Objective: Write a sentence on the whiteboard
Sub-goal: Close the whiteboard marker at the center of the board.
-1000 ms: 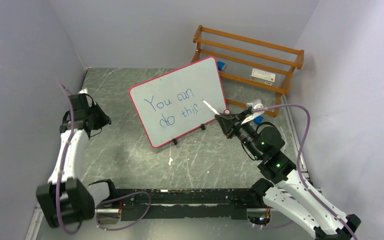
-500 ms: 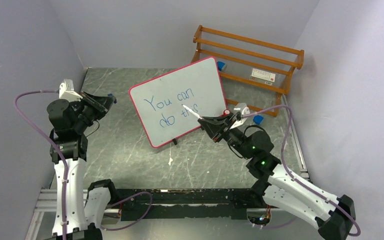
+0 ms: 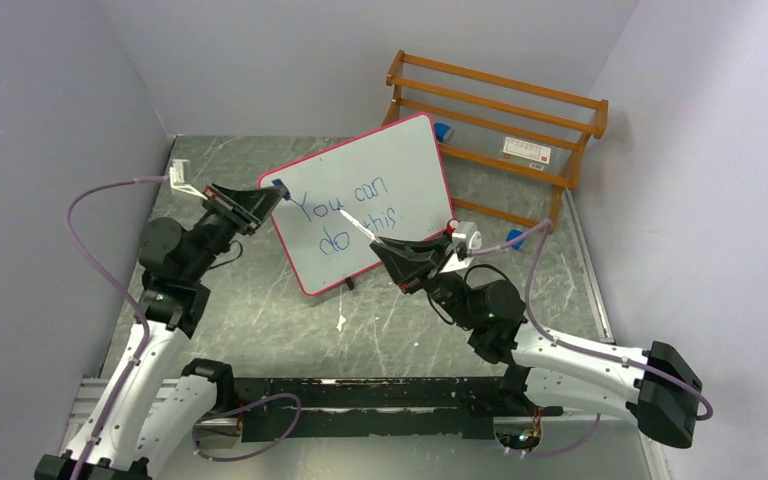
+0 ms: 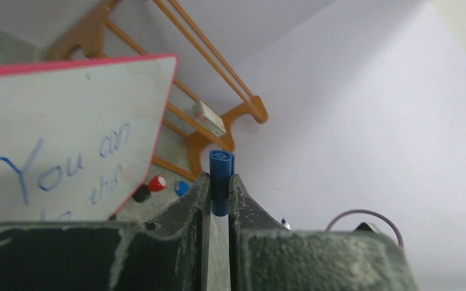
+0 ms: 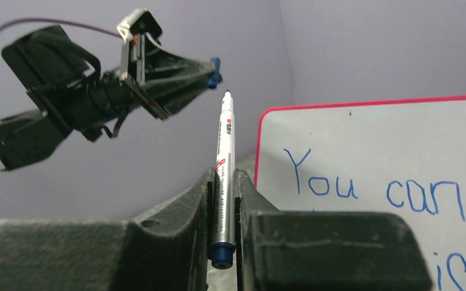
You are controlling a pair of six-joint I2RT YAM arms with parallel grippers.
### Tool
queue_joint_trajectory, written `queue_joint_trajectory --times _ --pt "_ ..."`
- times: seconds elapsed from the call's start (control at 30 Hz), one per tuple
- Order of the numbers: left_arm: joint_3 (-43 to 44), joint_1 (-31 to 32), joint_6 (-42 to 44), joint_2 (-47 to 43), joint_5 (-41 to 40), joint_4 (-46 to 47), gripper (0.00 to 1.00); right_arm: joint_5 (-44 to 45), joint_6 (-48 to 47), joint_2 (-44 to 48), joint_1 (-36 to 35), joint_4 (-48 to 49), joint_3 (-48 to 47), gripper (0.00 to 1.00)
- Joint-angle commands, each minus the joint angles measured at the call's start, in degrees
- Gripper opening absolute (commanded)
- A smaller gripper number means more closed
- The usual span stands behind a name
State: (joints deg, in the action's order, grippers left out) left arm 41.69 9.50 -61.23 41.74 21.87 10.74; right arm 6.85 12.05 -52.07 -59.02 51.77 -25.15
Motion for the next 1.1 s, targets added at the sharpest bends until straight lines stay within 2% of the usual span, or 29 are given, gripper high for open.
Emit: queue_joint_trajectory --times 0.0,0.2,0.37,0.73,1.07 --pt "-3.7 7.5 -3.6 0.0 -8.9 13.1 0.05 4.2 -1.7 -1.7 -1.5 10.2 0.6 0.00" --pt "-6.6 18.6 -3.4 3.1 -16.2 21.6 0.05 5.4 -2.4 -4.4 -2.3 12.7 0.3 0.00" --pt "-6.8 24.2 -3.6 5.8 -19.9 24.1 0.05 6.2 -2.9 -5.5 -2.5 13.3 0.8 0.00" --pt "-8.4 26.4 -7.4 6.7 -24.2 25.9 0.05 6.6 -3.6 -4.3 -2.7 11.4 1.6 0.00" --pt "-8.1 27.1 -9.7 8.2 -23.3 26.2 0.05 4.7 -3.5 -5.0 -2.7 10.1 0.5 0.00"
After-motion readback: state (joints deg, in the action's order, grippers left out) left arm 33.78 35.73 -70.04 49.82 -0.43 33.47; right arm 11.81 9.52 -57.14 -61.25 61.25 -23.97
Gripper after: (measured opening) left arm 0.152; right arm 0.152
